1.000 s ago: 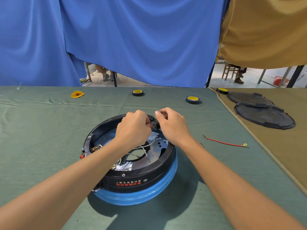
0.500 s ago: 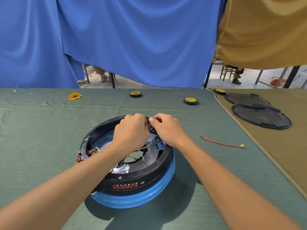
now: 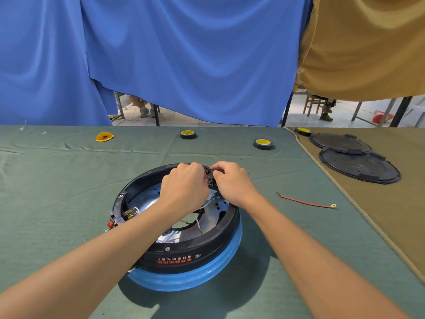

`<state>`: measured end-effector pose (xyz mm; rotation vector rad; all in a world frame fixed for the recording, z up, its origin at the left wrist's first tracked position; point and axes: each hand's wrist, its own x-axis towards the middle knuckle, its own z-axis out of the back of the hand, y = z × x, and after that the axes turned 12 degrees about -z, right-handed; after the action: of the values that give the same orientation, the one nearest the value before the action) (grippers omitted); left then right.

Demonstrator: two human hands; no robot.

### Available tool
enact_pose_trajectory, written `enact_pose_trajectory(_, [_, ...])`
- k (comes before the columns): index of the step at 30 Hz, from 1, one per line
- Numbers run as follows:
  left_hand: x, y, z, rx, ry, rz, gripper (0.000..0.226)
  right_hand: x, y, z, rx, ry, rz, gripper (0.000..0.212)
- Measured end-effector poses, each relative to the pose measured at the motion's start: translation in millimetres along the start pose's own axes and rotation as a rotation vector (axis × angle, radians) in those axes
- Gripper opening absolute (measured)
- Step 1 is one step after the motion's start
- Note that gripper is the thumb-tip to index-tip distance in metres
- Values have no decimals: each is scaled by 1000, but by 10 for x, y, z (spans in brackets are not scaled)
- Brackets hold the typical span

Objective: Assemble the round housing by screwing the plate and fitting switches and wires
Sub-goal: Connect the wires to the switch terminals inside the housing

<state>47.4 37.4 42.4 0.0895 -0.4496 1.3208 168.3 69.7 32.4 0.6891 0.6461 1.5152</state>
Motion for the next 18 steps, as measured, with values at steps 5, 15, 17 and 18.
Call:
enact_pose_trajectory(5, [-3,-19,26,-18,-1,9,18,-7,-6,4,2,-1,-7,30])
enact_pose_trajectory(15, [-16,16,21,-250,-107,82,15,-20,0,14,19,4,-17,30])
enact_pose_trajectory(17, [-3,14,15,-253,-112,110,13,-27,4,17,22,5,-20,30])
enact_pose_trajectory(18, [3,11,14,-248,-112,119,12,-29,9,18,23,6,-21,30])
